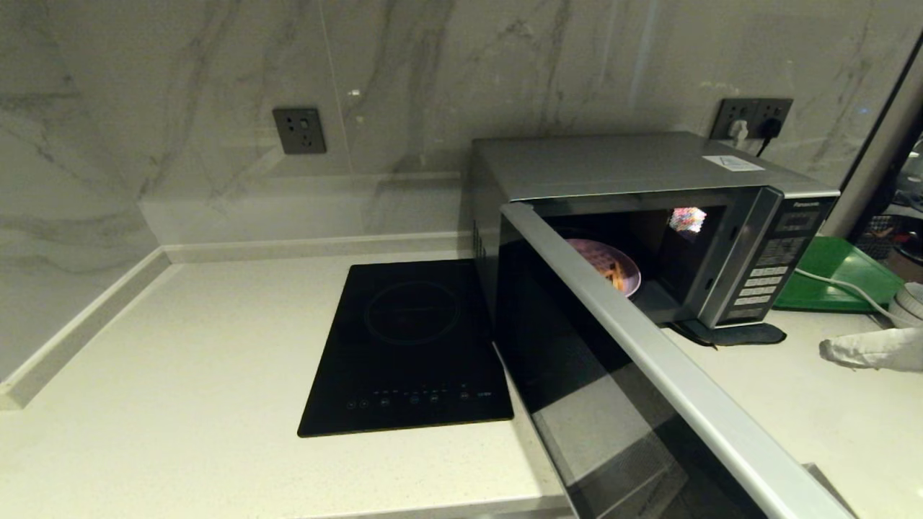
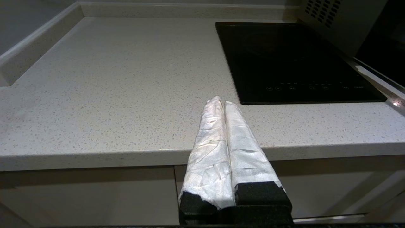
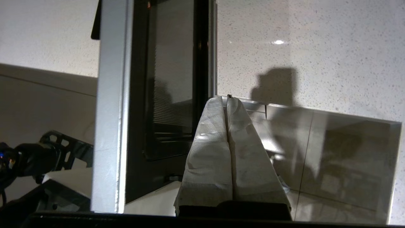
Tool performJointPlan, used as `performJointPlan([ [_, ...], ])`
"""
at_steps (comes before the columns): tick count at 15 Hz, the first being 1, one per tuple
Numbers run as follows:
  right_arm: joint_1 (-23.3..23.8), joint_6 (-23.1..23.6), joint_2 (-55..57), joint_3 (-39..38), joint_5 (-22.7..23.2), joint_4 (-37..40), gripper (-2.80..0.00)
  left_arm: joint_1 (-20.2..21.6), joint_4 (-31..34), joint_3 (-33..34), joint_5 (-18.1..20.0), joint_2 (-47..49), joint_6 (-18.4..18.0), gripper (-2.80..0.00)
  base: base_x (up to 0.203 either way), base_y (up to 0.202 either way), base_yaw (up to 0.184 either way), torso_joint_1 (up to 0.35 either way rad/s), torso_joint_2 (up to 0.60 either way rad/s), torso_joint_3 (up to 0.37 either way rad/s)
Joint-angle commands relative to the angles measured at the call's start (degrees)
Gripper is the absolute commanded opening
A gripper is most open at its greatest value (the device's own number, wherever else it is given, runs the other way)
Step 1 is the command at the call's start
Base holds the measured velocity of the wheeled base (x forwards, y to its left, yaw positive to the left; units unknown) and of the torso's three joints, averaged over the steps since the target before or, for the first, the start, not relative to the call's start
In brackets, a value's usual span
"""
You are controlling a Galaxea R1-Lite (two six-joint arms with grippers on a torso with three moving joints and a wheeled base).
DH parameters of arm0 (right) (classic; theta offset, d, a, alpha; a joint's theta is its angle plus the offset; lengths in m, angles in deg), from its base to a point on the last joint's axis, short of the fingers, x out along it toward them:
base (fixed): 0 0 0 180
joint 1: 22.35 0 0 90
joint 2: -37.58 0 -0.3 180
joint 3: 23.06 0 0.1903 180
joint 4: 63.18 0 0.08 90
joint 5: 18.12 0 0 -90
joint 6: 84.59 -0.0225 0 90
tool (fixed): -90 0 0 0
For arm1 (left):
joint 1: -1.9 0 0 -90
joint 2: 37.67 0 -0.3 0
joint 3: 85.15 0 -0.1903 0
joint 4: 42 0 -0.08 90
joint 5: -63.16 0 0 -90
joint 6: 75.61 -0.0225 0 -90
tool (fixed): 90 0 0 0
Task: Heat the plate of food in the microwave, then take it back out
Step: Open the microwave oven
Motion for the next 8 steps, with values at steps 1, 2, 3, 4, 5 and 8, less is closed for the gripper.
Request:
performJointPlan([
  [1,1.59,-0.71,1.96,-0.41,-0.97,0.18,-2.80,0.01,-0.02,0.00,-0.03,0.04,0.03,-2.80,0.000,0.000,0.000,0.000,0.00,0.000],
  [2,4.66,-0.78,3.90,-0.57,-2.02,0.15,-2.80,0.01,-0.02,0.00,-0.03,0.04,0.03,-2.80,0.000,0.000,0.000,0.000,0.00,0.000],
  [3,8.32,-0.86,6.73,-0.54,-3.31,0.08,-2.80,0.01,-0.02,0.00,0.02,0.04,0.03,-2.80,0.000,0.000,0.000,0.000,0.00,0.000],
  [4,11.64,-0.87,10.01,-0.40,-4.77,-0.34,-2.80,0.01,-0.02,0.00,-0.03,0.04,0.03,-2.80,0.000,0.000,0.000,0.000,0.00,0.000],
  [5,14.07,-0.94,13.08,-0.26,-6.82,-1.53,-2.80,0.01,-0.02,0.00,-0.03,0.04,0.03,-2.80,0.000,0.000,0.000,0.000,0.00,0.000],
  [8,18.70,-3.71,20.94,-0.04,-10.75,-8.73,-2.80,0.01,-0.02,0.00,-0.03,0.04,0.03,-2.80,0.000,0.000,0.000,0.000,0.00,0.000],
])
